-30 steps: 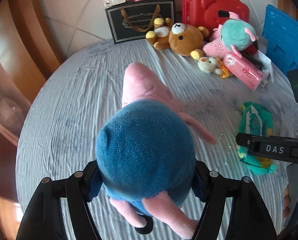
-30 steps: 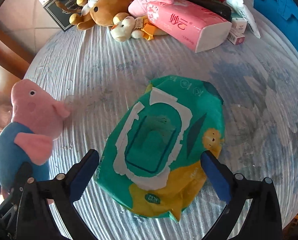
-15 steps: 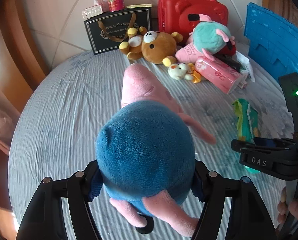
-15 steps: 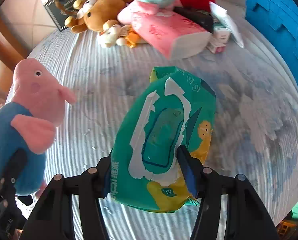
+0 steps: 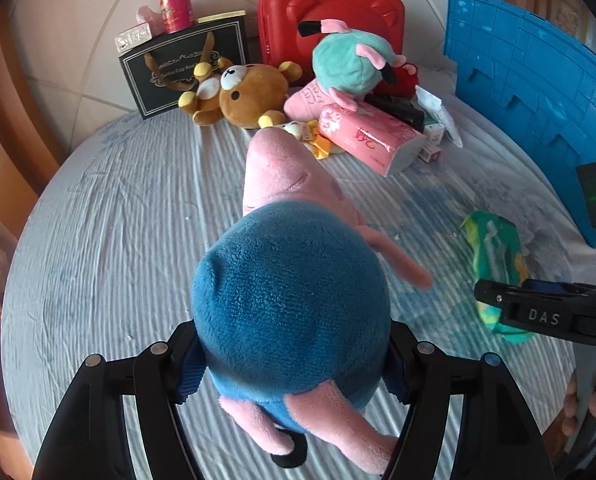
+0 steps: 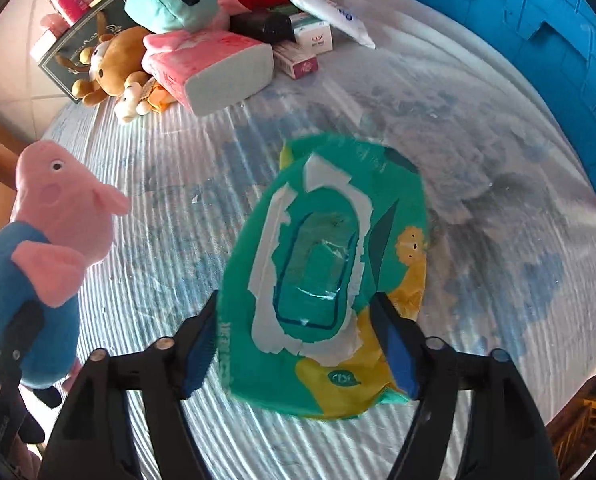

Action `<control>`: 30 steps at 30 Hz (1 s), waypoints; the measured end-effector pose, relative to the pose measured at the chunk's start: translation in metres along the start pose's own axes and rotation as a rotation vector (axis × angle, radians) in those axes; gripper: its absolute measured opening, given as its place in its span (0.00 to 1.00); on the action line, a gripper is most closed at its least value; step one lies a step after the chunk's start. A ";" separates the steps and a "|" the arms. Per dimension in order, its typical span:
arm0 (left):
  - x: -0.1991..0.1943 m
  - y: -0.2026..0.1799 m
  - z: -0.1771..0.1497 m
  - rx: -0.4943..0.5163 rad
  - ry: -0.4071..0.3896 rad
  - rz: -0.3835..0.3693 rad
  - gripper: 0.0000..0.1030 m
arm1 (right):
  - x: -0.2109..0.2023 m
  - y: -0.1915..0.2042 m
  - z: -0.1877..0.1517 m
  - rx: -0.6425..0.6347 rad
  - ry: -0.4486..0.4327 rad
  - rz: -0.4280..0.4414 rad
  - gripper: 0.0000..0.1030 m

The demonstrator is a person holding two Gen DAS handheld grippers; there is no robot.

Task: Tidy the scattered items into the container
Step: 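Carry the wipes pack in the right tool while the left tool carries the pig toward the bin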

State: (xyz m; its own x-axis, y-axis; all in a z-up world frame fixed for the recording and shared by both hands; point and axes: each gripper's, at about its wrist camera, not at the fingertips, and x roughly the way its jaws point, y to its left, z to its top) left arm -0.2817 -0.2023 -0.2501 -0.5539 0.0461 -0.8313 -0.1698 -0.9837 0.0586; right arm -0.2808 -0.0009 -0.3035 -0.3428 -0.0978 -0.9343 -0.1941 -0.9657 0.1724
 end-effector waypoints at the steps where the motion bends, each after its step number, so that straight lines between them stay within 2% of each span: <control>1: 0.000 -0.003 0.001 0.001 0.000 -0.001 0.68 | -0.002 -0.002 0.002 0.002 -0.005 0.009 0.97; 2: -0.001 -0.007 0.002 0.005 -0.002 -0.003 0.68 | -0.005 -0.004 0.003 0.007 -0.013 0.013 1.00; 9: 0.003 -0.033 0.004 0.034 0.009 -0.023 0.68 | -0.005 -0.024 0.008 0.060 -0.004 0.022 1.00; 13: 0.008 -0.034 0.002 0.041 0.024 -0.010 0.69 | 0.009 -0.017 0.008 0.040 0.016 0.035 1.00; 16: 0.011 -0.033 0.000 0.039 0.035 -0.005 0.69 | 0.025 -0.018 0.008 0.034 0.039 0.002 1.00; 17: 0.012 -0.034 -0.001 0.040 0.036 -0.003 0.69 | 0.032 -0.021 0.007 0.049 0.068 0.029 1.00; 20: 0.013 -0.037 -0.003 0.048 0.031 0.007 0.70 | 0.037 -0.014 0.000 -0.003 0.056 0.021 1.00; 21: 0.013 -0.039 -0.003 0.051 0.029 0.011 0.70 | 0.037 -0.013 -0.002 -0.008 0.055 0.009 0.98; 22: 0.012 -0.040 -0.002 0.052 0.027 0.012 0.70 | 0.036 -0.013 -0.003 -0.011 0.049 0.003 0.88; 26: 0.005 -0.044 0.002 0.044 0.010 0.002 0.68 | 0.028 -0.014 -0.005 -0.049 0.024 -0.030 0.84; 30: -0.015 -0.056 0.014 0.042 -0.055 0.010 0.68 | 0.003 -0.017 0.001 -0.059 -0.026 0.006 0.81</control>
State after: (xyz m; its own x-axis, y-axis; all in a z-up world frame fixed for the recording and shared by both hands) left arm -0.2748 -0.1459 -0.2330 -0.5992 0.0465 -0.7993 -0.1973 -0.9761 0.0911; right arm -0.2795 0.0157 -0.3089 -0.3678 -0.0984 -0.9247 -0.1375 -0.9777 0.1587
